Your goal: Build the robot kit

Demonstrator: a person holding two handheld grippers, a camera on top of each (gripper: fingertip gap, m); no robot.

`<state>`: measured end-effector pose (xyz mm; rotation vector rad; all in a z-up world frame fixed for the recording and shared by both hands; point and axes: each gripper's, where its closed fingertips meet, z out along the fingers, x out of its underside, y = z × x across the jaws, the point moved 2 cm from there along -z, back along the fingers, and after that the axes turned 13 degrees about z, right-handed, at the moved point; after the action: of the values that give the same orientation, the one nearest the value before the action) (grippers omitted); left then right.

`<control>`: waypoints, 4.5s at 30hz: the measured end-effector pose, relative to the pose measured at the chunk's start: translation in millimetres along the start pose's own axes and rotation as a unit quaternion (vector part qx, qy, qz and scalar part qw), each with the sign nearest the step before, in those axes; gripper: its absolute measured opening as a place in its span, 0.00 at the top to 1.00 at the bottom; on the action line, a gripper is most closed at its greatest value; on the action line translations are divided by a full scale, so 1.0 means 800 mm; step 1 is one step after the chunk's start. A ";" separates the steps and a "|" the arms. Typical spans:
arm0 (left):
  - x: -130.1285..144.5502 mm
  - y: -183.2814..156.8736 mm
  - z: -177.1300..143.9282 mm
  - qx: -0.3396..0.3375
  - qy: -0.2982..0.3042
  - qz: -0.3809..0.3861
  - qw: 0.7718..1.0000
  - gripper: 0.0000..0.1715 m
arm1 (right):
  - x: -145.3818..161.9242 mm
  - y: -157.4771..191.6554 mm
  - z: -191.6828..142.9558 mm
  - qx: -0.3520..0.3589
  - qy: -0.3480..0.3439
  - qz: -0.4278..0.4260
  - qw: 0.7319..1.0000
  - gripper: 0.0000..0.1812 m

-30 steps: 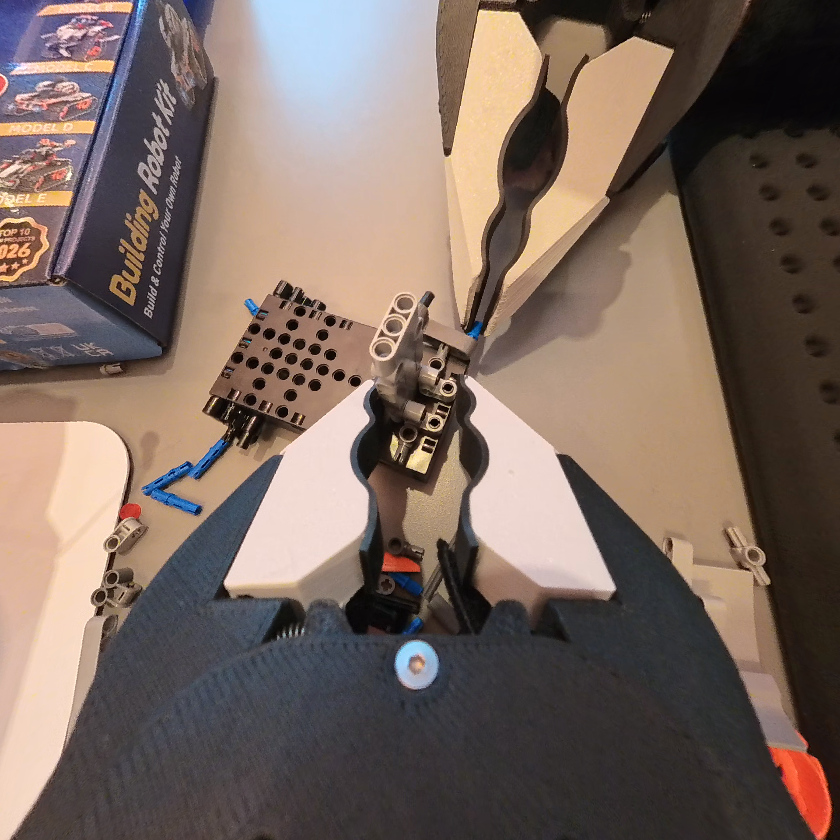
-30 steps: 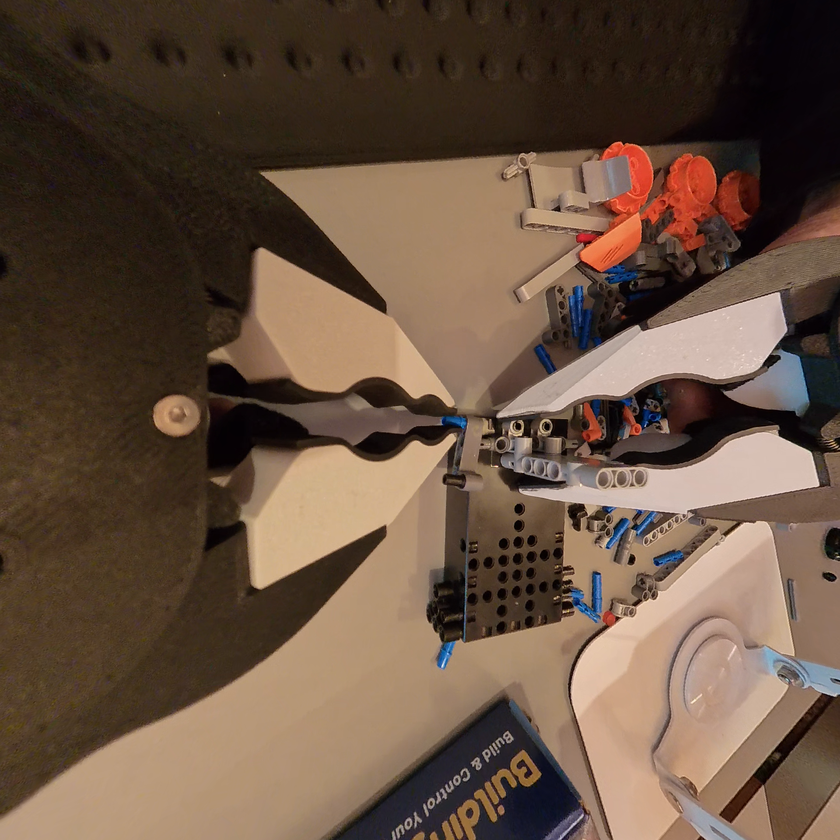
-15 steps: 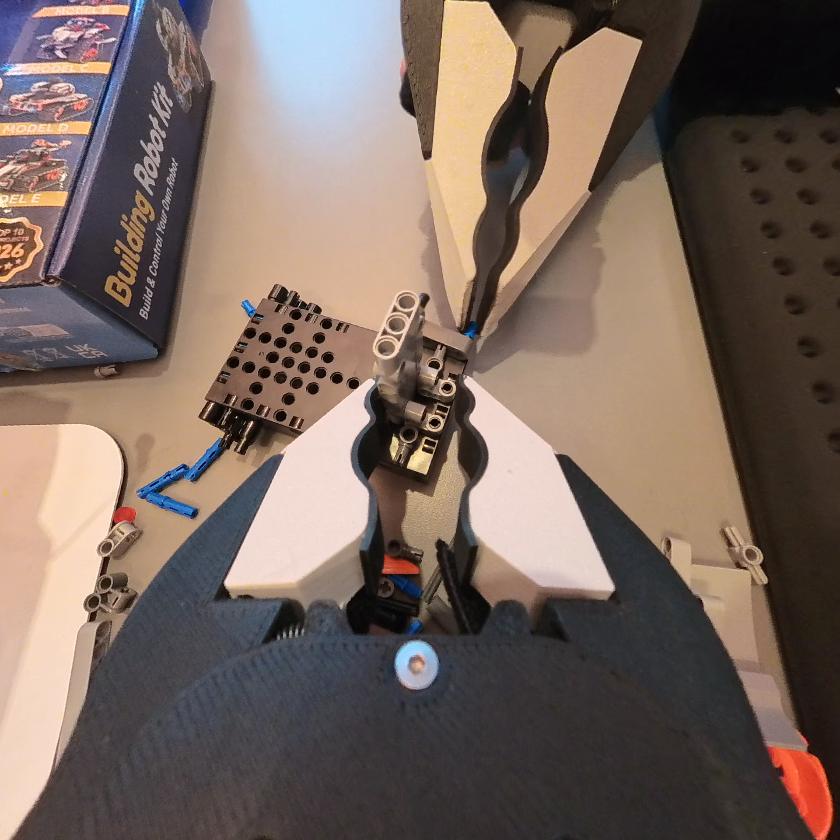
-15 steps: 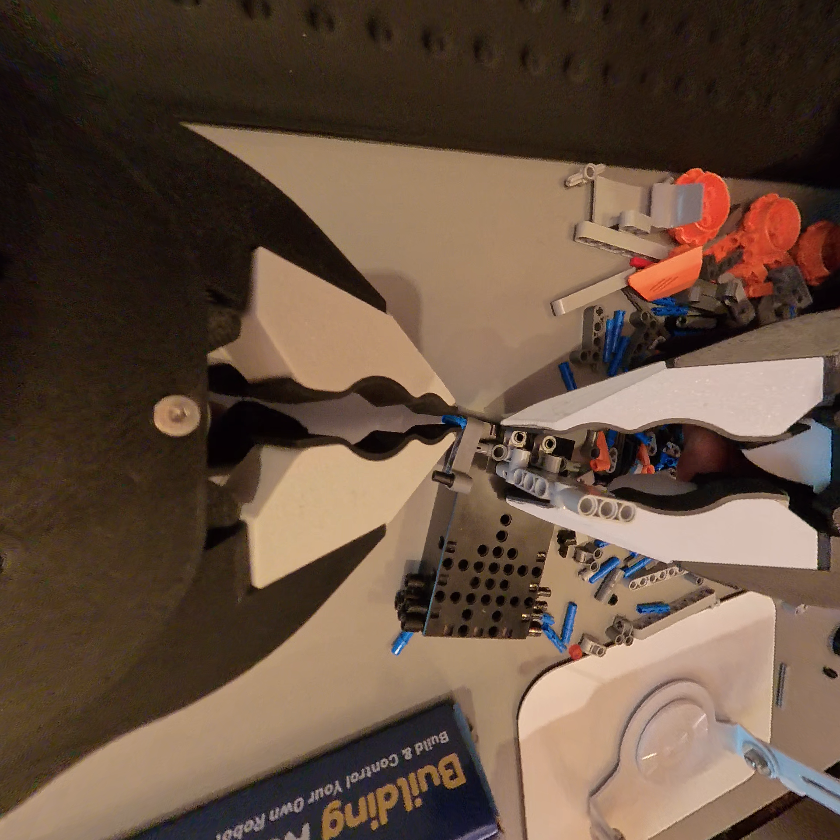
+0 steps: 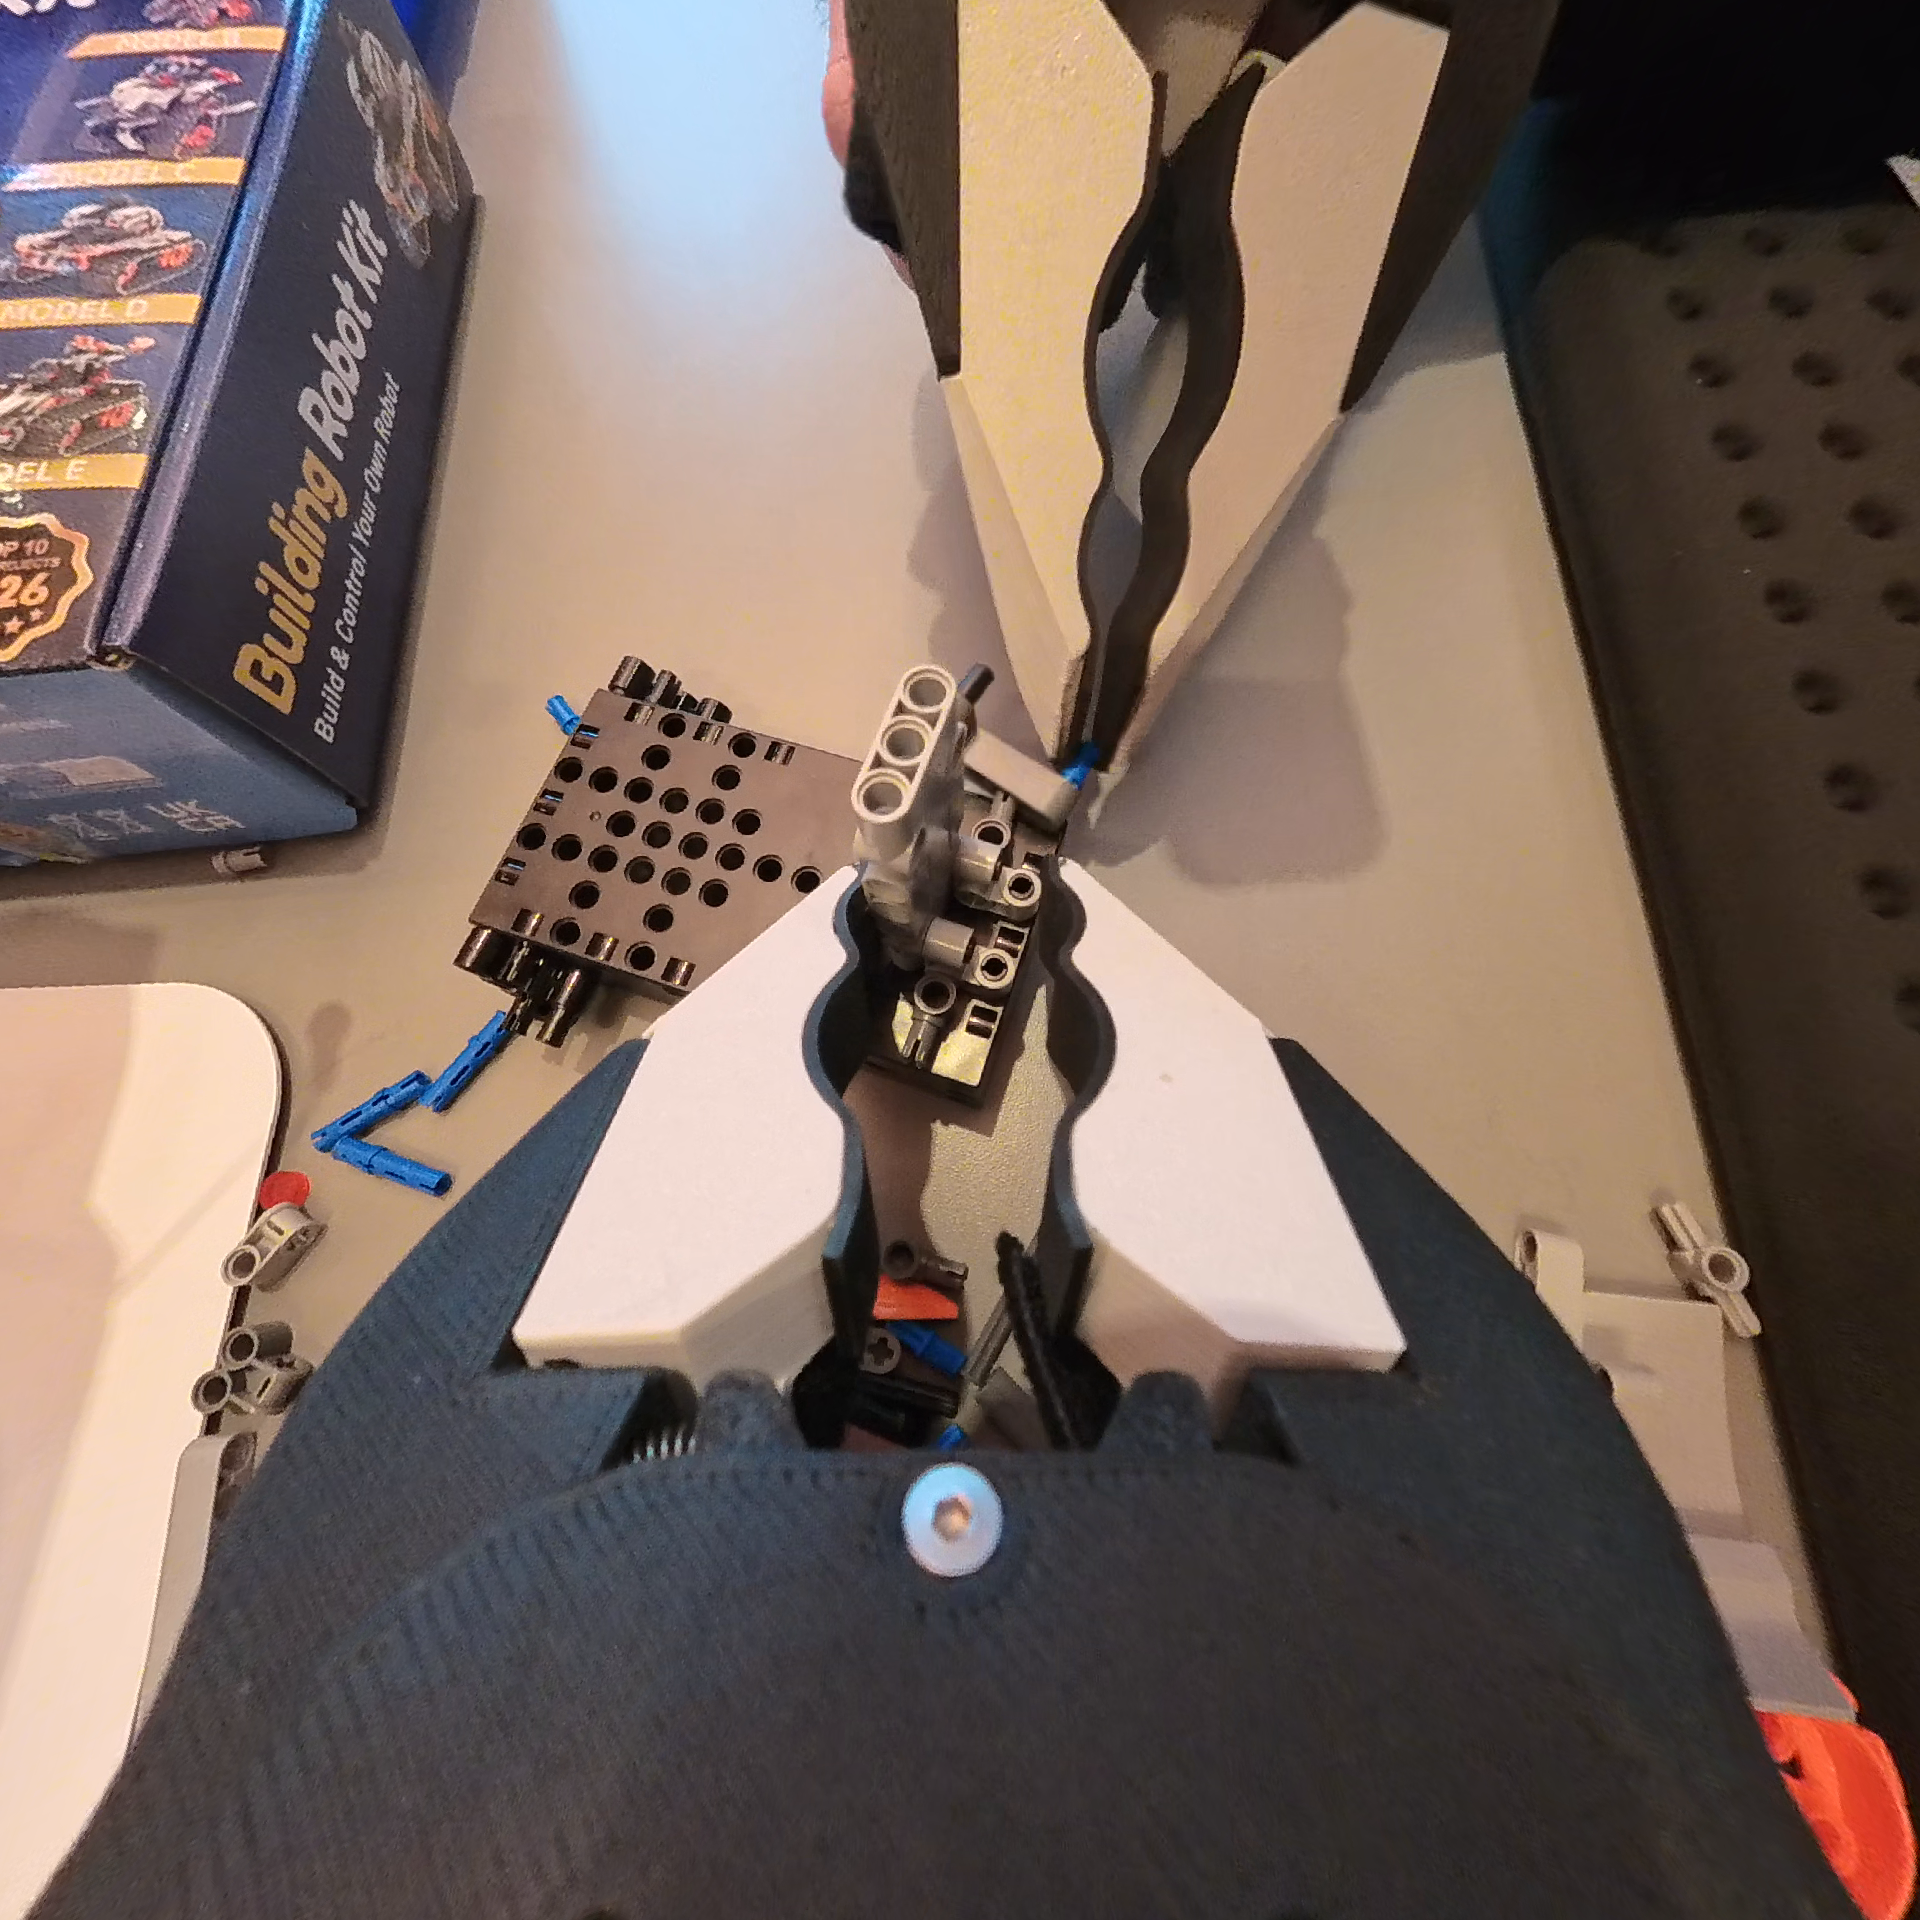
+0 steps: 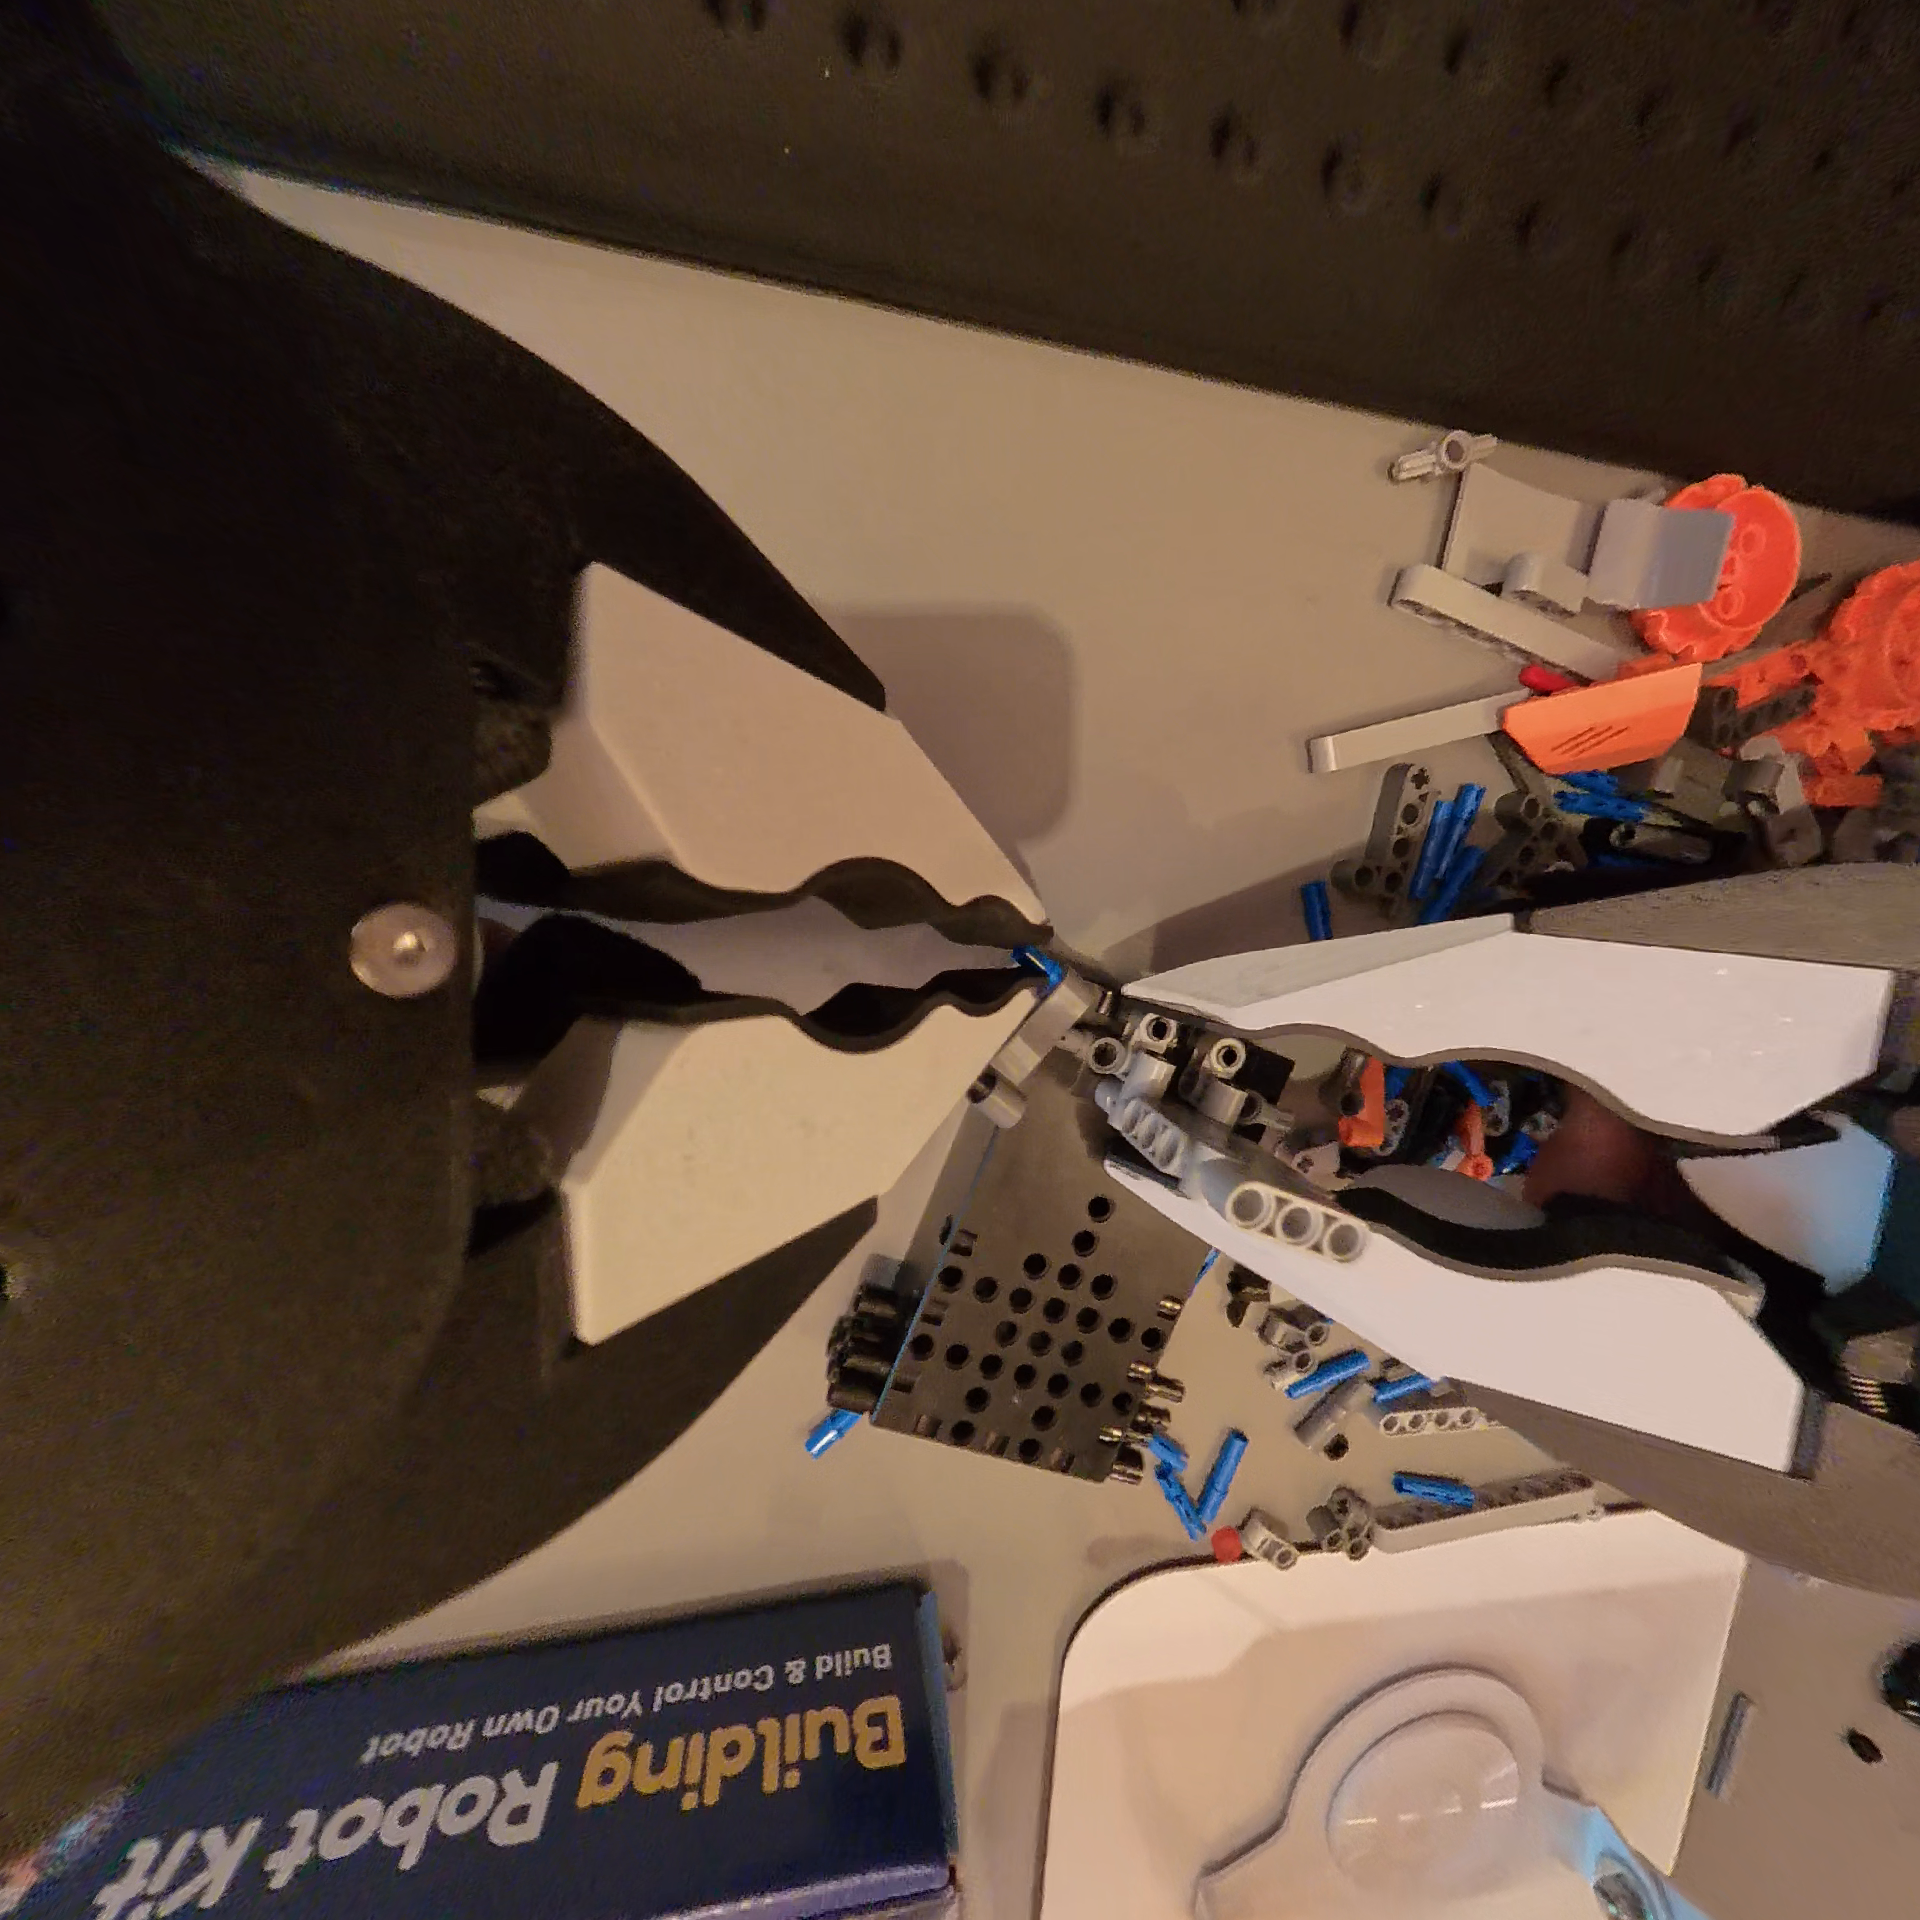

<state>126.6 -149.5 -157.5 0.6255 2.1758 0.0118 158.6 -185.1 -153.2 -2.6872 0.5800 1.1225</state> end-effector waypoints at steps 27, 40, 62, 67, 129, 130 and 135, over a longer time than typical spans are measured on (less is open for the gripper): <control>-0.005 -0.007 0.004 0.010 0.000 0.015 1.000 0.84 | 0.018 -0.003 0.000 0.012 0.035 0.026 0.999 1.00; -0.006 -0.008 0.005 0.009 0.002 0.019 1.000 0.84 | 0.018 0.000 -0.004 0.008 0.038 0.044 0.998 1.00; -0.009 -0.010 0.007 0.006 0.005 0.021 1.000 0.84 | 0.015 0.007 -0.005 0.007 0.066 0.082 0.994 1.00; -0.009 -0.010 0.007 0.003 0.008 0.024 1.000 0.84 | 0.013 0.008 -0.004 0.015 0.074 0.093 0.993 1.00; -0.013 -0.015 0.001 0.009 0.032 0.041 0.999 0.84 | 0.029 0.019 -0.026 0.170 0.032 0.329 0.928 0.85; -0.013 -0.015 0.001 0.009 0.034 0.043 0.998 0.83 | 0.034 0.013 -0.027 0.180 0.038 0.320 0.929 0.84; -0.012 -0.014 0.000 0.007 0.039 0.044 0.998 0.83 | 0.031 0.013 -0.002 0.149 0.058 0.293 0.943 0.81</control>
<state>126.6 -163.7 -153.2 0.7404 2.2240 0.0697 171.2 -202.4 -169.4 -2.3791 1.5078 0.8882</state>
